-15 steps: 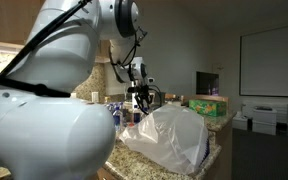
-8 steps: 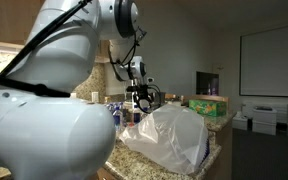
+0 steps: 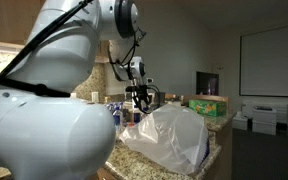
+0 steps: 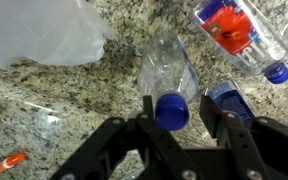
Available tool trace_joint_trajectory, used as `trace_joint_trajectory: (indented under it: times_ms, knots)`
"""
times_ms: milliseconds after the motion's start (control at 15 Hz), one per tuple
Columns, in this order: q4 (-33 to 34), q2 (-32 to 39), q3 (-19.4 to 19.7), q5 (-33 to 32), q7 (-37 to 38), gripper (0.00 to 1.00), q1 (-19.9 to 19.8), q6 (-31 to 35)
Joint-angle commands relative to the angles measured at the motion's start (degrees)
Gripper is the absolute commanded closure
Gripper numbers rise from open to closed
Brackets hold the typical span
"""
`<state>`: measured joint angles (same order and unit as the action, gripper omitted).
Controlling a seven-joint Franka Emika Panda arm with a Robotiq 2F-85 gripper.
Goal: Put the water bottles inside the plastic bag
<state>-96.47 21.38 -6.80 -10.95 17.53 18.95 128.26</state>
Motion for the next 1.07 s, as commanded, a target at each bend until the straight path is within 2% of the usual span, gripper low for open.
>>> trace_joint_trajectory:
  times_ms: [0, 133, 467, 667, 733, 867, 1000]
  knots:
    - [1.3, 0.5, 0.1, -0.2, 1.5, 0.77, 0.2, -1.3]
    - [1.4, 0.5, 0.2, -0.6, 1.7, 0.90, 0.4, -1.7]
    - [1.5, 0.4, 0.5, -1.4, 1.4, 0.88, 0.5, -2.5]
    - [2.0, 0.3, 1.3, -5.2, 1.2, 0.88, 1.1, -4.8]
    - [-0.7, -1.8, 1.6, -9.0, 2.1, 0.88, 2.3, -3.8]
    - [-2.2, -4.4, 0.7, -12.0, 2.5, 0.88, 3.5, -6.1]
    - [-2.3, -5.5, -1.1, -10.5, 0.7, 0.88, 3.9, -9.8]
